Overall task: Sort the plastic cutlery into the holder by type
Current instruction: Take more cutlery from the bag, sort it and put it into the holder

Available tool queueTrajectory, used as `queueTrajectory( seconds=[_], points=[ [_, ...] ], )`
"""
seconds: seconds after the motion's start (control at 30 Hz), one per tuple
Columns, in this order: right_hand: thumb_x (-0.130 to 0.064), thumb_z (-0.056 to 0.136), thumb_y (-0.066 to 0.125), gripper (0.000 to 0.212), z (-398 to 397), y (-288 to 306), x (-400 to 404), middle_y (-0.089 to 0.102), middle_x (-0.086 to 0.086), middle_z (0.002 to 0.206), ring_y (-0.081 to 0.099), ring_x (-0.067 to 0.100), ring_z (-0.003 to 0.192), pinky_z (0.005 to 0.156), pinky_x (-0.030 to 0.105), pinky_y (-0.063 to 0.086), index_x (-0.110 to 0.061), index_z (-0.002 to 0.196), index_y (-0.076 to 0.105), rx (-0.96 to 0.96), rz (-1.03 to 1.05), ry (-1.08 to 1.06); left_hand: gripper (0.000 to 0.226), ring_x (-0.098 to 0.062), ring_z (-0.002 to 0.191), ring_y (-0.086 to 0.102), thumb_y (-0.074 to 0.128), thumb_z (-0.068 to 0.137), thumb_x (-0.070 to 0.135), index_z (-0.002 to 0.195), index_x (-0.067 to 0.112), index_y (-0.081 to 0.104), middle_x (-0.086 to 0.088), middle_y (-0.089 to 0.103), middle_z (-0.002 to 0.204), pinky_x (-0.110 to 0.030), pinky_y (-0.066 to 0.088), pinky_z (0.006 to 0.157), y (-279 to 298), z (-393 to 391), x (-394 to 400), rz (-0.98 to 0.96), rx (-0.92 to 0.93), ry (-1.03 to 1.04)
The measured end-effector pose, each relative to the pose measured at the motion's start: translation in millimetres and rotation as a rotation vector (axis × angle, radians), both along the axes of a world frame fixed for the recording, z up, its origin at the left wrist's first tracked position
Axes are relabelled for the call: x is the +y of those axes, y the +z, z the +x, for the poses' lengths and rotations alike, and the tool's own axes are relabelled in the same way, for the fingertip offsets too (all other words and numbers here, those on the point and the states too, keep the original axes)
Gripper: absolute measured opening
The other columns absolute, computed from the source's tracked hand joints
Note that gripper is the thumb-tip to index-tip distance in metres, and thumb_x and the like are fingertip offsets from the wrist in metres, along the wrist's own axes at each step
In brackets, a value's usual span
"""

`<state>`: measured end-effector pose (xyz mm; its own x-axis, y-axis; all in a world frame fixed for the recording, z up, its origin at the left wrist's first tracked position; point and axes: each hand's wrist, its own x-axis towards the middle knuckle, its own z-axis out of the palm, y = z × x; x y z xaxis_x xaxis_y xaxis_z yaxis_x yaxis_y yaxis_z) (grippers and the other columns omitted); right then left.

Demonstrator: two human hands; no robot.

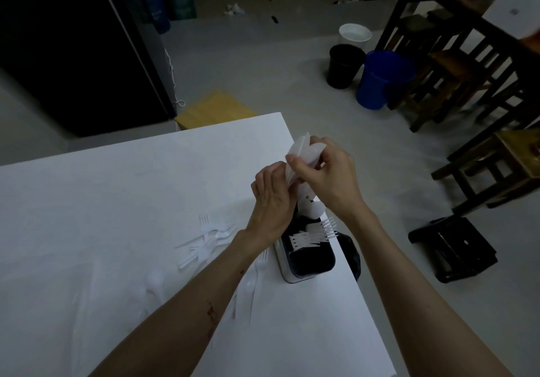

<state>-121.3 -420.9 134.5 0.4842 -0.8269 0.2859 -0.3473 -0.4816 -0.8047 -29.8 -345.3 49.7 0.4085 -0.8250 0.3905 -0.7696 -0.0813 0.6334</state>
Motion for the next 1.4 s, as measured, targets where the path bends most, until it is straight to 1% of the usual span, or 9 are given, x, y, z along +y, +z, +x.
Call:
queueTrajectory(
  seconds=[0.2,0.27,0.4,0.6,0.77,1.03,1.23,1.33,1.4],
  points=[
    [-0.031,0.082,0.075,0.023,1,-6,-1,0.060,0.013,0.078,0.064,0.030,0.068,0.060,0.047,0.056,-0.015,0.074,0.062,0.044,0.085,-0.004,0.044,-0.018,0.102,0.033,0.034,0.096,0.022,0.138,0.009,0.033,-0.011,0.038,0.122,-0.040,0.049,0.089,0,3,14,0.049,0.006,-0.018],
    [-0.028,0.083,0.075,0.020,1,-6,0,0.059,0.012,0.077,0.066,0.030,0.068,0.059,0.045,0.058,-0.021,0.071,0.060,0.034,0.120,-0.016,0.049,-0.017,0.105,0.035,0.041,0.098,0.015,0.145,0.013,0.028,-0.003,0.032,0.119,-0.032,0.048,0.094,2,6,19,0.033,0.031,-0.061],
    [-0.028,0.082,0.074,0.024,2,-3,1,0.060,0.013,0.076,0.068,0.030,0.068,0.059,0.045,0.059,-0.008,0.076,0.064,0.031,0.162,-0.035,0.059,-0.014,0.107,0.046,0.055,0.095,0.015,0.148,0.018,0.031,-0.003,0.040,0.115,-0.018,0.044,0.092,8,13,28,0.034,0.242,-0.118],
    [-0.018,0.083,0.075,0.022,8,13,7,0.062,0.020,0.078,0.069,0.029,0.065,0.046,0.019,0.053,-0.007,0.069,0.061,0.040,0.162,-0.045,0.041,-0.009,0.090,0.047,0.068,0.085,0.020,0.125,0.017,0.063,0.015,0.061,0.095,-0.003,0.035,0.076,17,20,31,-0.029,0.230,-0.007],
    [-0.016,0.082,0.074,0.020,11,20,3,0.067,0.020,0.073,0.071,0.025,0.062,0.053,0.031,0.061,0.000,0.075,0.064,0.034,0.223,-0.031,0.029,-0.016,0.076,0.057,0.072,0.081,0.020,0.110,0.022,0.072,0.006,0.067,0.082,-0.019,0.044,0.066,31,25,22,0.047,0.353,-0.014],
    [-0.026,0.079,0.078,0.036,14,17,1,0.064,0.029,0.083,0.070,0.023,0.061,0.055,0.031,0.061,0.006,0.083,0.063,0.033,0.309,-0.031,0.020,-0.005,0.079,0.062,0.065,0.088,0.022,0.107,0.024,0.066,0.009,0.068,0.088,-0.011,0.047,0.070,40,32,24,0.193,0.528,-0.123],
    [-0.032,0.072,0.085,0.045,12,14,2,0.064,0.031,0.092,0.073,0.022,0.065,0.058,0.031,0.061,0.006,0.087,0.066,-0.002,0.442,-0.019,0.010,-0.008,0.076,0.063,0.064,0.087,0.021,0.097,0.024,0.064,0.006,0.070,0.084,-0.026,0.052,0.074,35,31,23,0.209,0.583,-0.115],
    [-0.040,0.064,0.089,0.063,10,13,1,0.064,0.031,0.094,0.073,0.017,0.064,0.062,0.045,0.062,0.009,0.092,0.062,0.085,0.429,0.019,0.016,-0.017,0.081,0.065,0.064,0.087,0.023,0.103,0.020,0.064,-0.002,0.070,0.088,-0.034,0.054,0.078,30,30,22,0.227,0.591,-0.078],
    [-0.042,0.062,0.089,0.062,8,15,-1,0.065,0.027,0.089,0.069,0.018,0.063,0.062,0.045,0.060,0.006,0.091,0.062,0.188,0.345,0.051,0.026,-0.017,0.084,0.066,0.065,0.087,0.023,0.113,0.024,0.063,-0.004,0.069,0.092,-0.029,0.055,0.080,29,29,22,0.215,0.604,-0.063]
  ],
)
